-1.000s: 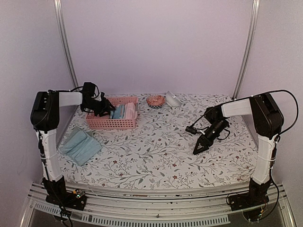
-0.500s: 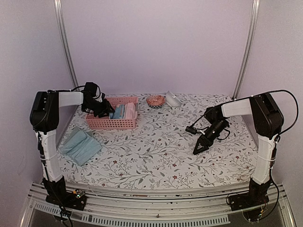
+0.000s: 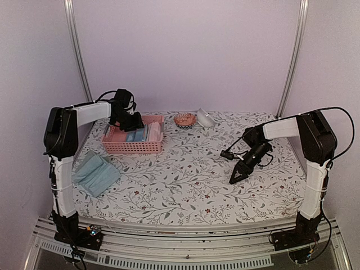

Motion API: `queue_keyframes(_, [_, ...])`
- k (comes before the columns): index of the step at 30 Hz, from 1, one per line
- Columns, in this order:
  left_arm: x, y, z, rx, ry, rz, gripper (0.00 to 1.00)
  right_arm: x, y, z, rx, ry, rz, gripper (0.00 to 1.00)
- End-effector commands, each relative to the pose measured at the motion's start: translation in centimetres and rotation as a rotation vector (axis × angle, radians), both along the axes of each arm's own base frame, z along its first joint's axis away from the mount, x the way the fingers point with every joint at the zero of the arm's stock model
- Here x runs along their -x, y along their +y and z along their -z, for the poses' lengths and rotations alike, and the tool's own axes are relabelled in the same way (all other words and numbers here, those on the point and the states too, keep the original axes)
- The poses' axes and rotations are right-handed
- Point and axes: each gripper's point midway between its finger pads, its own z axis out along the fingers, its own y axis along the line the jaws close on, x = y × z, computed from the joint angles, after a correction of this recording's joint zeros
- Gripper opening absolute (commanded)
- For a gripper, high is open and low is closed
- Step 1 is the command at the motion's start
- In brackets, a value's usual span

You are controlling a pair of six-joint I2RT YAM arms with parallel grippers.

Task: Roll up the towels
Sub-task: Adjust the towel in the bin.

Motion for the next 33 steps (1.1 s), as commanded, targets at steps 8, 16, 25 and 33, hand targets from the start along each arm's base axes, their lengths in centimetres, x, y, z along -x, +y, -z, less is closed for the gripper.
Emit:
queue_keyframes(8, [1.0, 0.4, 5.6, -0.202, 0.124, -0.003, 0.46, 0.3, 0.0, 0.5, 0.011, 0.016, -0.019, 0.50])
queue_keyframes(16, [1.3, 0.3, 7.9, -0.159, 0.177, 0.017, 0.37, 0.4, 0.0, 0.5, 0.010, 0.017, -0.019, 0.50])
queue_keyframes(25, [0.8, 0.1, 3.5, 0.274, -0.019, 0.083, 0.17, 0.4, 0.0, 0.7, 0.013, 0.023, -0.020, 0.50])
queue_keyframes(33, [2.2, -1.8, 1.9, 0.632, -0.046, 0.182, 0.15, 0.5, 0.0, 0.9, 0.016, 0.033, -0.020, 0.50])
